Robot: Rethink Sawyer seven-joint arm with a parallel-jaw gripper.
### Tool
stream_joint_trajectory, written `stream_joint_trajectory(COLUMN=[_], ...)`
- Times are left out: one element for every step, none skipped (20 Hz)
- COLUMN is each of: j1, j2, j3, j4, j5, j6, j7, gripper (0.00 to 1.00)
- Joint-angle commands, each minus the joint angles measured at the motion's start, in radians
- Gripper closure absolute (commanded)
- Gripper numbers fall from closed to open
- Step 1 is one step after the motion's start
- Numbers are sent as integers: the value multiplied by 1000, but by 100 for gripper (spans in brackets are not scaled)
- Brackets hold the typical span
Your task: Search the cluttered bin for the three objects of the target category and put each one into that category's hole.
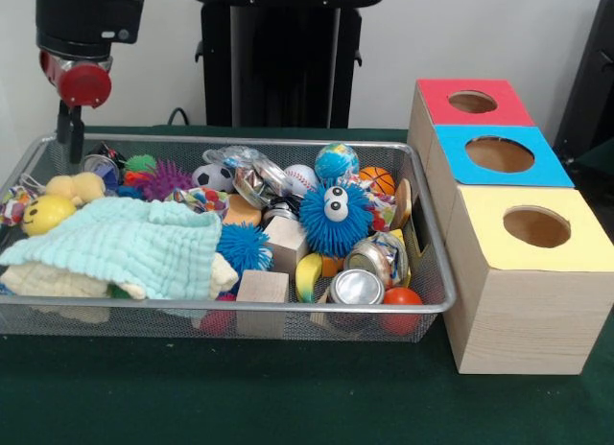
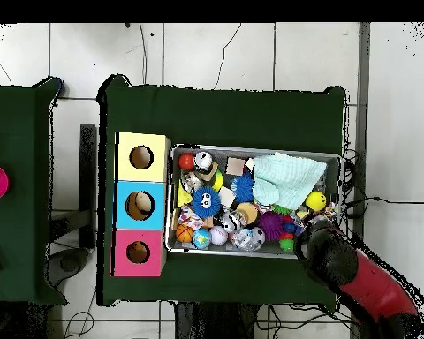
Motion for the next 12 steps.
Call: stream_joint_trajectory(j1=[-39, -42, -46, -51, -67, -76, -92, -98, -113, -120, -126, -128], j2=[90, 96, 106, 114, 139, 152, 169, 179, 203, 210, 224, 228], j3=[45, 48, 53, 56, 68, 75, 91, 97, 107, 112, 118, 120], j4=[48, 49, 56, 59, 53, 52, 48, 45, 32, 27, 23, 22], j5=[54, 53, 48, 45, 39, 35, 27, 25, 15, 10, 9, 10], j6=[-98, -103, -130, -142, -169, -187, -209, -219, -237, -244, -254, -259], j7=[203, 201, 203, 203, 202, 202, 201, 199, 190, 184, 183, 182], gripper=[0, 0, 0, 0, 0, 0, 0, 0, 0, 0, 0, 0])
